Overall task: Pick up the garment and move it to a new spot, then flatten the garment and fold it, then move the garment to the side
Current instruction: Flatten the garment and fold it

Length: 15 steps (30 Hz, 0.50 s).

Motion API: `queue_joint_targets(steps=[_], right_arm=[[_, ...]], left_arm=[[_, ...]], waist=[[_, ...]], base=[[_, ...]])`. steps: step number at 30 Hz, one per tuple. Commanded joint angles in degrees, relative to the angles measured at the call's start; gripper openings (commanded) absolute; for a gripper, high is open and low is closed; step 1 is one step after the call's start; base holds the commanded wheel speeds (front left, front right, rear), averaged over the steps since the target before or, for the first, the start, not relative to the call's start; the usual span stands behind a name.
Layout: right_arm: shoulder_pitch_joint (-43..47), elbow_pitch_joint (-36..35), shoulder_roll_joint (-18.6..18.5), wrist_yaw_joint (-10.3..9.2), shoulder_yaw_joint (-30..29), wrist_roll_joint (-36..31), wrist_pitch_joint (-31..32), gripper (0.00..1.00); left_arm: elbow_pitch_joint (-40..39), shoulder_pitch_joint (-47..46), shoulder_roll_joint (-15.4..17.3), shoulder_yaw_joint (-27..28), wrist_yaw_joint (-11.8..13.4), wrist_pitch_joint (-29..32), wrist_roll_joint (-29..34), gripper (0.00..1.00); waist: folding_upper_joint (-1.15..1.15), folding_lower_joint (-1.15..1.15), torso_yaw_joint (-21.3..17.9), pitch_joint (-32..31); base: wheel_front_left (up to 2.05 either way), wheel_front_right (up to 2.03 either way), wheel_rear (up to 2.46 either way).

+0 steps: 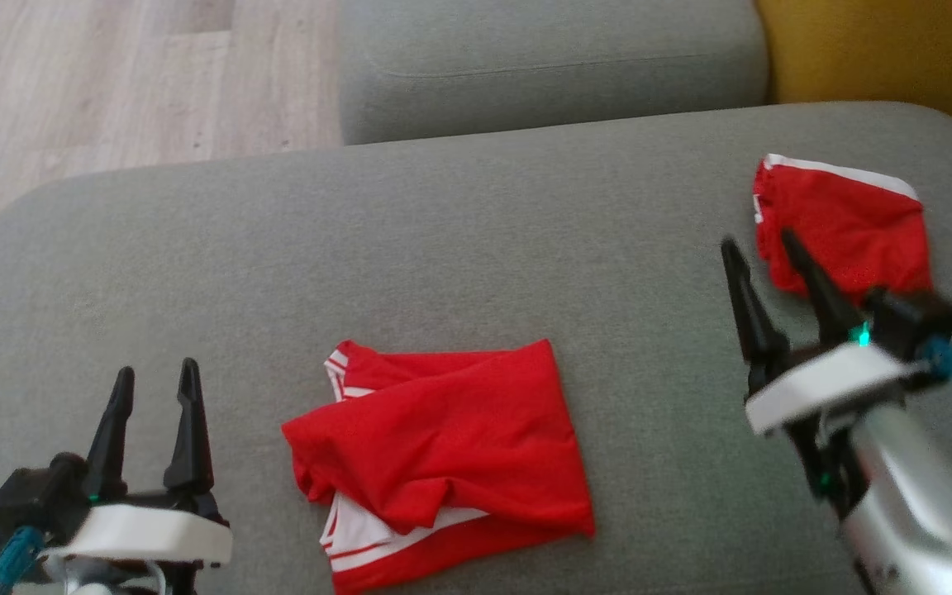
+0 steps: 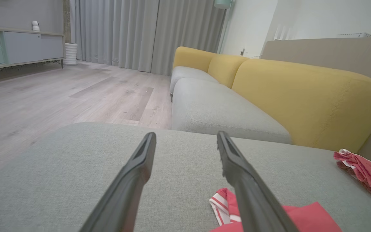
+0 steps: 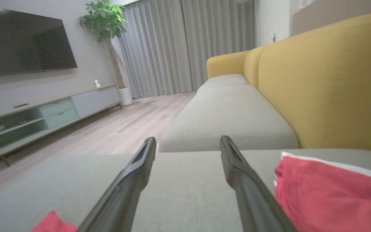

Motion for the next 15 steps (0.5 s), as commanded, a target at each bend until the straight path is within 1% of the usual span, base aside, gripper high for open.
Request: queue_joint_targets(steps=[1,4,7,10,15], right_arm=[[0.26,-2.25,0.99,-0.04,-0.47,-1.57,-0.61,1.00],[4.25,-3.42,3.49,-0.04,-4.04,-5.98,-0.61,1.00],[7.27,-3.99,5.58,-0.04,-5.98,-9.27,-0.61,1.00],[8.83,-4.08,6.98,-0.04,-6.94,-11.51,-0.61,1.00],[9.35,-3.96,8.11,-0.04,-7.31,-13.25,0.34,1.00]], left_arm=[[-2.17,-2.35,0.31,2.51,0.23,-0.45,0.63,1.00],[-2.09,-2.39,0.22,2.81,0.23,-0.45,1.58,1.00],[-1.79,-2.43,0.20,3.05,0.25,-0.45,2.61,1.00],[-1.61,-2.52,0.21,3.20,0.35,-0.45,3.72,1.00],[-1.53,-2.62,0.09,3.38,0.20,-0.45,4.67,1.00]], waist=[[0.00,0.00,-0.72,0.02],[0.00,0.00,-1.25,0.04],[0.00,0.00,-1.53,0.09],[0.00,0.00,-1.51,0.11],[0.00,0.00,-0.89,0.07]], base=[[0.00,0.00,0.00],[0.00,0.00,0.00],[0.00,0.00,0.00],[0.00,0.00,0.00],[0.00,0.00,0.00]])
